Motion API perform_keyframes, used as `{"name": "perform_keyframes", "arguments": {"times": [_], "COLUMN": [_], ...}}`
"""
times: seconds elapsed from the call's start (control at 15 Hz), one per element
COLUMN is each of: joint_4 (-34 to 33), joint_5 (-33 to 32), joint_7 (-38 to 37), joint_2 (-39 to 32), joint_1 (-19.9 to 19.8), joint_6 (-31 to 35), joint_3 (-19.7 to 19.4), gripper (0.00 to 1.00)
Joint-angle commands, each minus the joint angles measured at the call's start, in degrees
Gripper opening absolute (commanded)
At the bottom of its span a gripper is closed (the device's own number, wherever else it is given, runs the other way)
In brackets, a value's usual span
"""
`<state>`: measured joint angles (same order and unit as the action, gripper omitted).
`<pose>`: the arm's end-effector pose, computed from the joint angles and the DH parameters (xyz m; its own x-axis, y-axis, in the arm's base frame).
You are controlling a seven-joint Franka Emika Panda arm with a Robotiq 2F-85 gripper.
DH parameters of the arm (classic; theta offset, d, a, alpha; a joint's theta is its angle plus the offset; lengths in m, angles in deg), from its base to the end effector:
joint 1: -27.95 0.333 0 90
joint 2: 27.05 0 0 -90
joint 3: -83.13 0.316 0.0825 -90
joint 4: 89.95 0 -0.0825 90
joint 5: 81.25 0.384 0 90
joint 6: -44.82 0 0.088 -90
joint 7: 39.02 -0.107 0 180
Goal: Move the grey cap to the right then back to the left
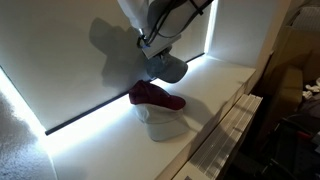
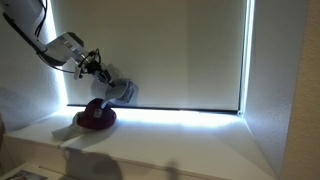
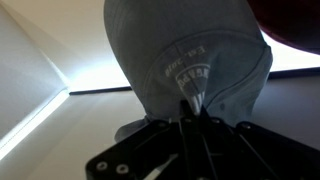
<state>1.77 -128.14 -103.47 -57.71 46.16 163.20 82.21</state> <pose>0.6696 0.1700 0.3282 0.8525 -0.2178 0.4752 -0.4476 -0.7736 0.4484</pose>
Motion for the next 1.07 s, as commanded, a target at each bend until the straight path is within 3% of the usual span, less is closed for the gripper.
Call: {"name": "perform_keyframes", "arguments": {"times": [0.0,0.2,0.67,0.87,1.0], "joint_4": [-1.0,0.3,1.7,0.5,0.1], "joint_5": [-4.6,-5.1,4.5,13.0,19.2], "joint_7": [-9.6,-4.6,18.0,30.1,38.0], "joint_2": [0.9,2.8,8.4,8.7,7.9], "joint_1": [1.0,0.7,1.8,-1.4,-2.8], "joint_6": [0.9,0.0,-4.0,-4.1,-4.3], "joint_3": [-1.1,2.1,10.2,11.6,9.4], "gripper": [0.02,0.02,0.02,0.02,0.02]}}
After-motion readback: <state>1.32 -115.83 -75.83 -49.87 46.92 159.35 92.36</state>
